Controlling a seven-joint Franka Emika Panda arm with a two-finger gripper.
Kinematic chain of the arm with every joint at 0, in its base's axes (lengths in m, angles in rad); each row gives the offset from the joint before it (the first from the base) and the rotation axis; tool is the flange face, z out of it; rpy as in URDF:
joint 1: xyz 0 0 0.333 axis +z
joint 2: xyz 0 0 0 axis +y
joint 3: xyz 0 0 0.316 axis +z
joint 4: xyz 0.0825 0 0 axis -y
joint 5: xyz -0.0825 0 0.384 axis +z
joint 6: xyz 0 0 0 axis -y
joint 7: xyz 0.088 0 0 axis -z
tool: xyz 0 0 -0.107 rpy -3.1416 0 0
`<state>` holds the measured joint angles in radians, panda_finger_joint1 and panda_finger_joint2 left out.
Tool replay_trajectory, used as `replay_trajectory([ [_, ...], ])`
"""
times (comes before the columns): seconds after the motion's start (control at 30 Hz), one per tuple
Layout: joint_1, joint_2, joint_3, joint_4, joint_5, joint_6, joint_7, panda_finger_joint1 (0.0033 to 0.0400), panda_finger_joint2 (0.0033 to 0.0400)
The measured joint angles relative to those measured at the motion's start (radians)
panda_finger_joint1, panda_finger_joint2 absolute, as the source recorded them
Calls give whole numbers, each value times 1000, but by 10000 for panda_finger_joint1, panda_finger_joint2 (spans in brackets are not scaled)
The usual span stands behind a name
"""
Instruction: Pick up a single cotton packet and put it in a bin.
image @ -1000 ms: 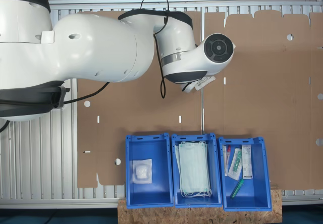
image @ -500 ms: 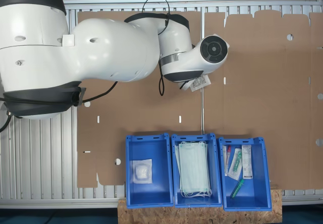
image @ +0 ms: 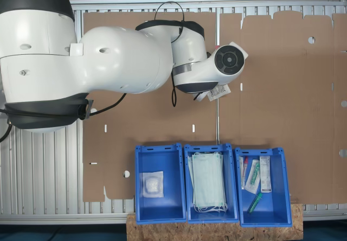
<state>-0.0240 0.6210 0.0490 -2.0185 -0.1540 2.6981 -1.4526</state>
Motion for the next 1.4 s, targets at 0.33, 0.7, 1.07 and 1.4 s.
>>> replay_trajectory([
  [0.33,-13,0,-2,0,0,9,-1,400,400],
  [0.7,-28,0,-8,24,0,10,-12,400,400],
  [1.07,-43,0,-13,71,0,10,-14,400,400],
  [1.4,-43,0,-13,71,0,10,-14,400,400],
])
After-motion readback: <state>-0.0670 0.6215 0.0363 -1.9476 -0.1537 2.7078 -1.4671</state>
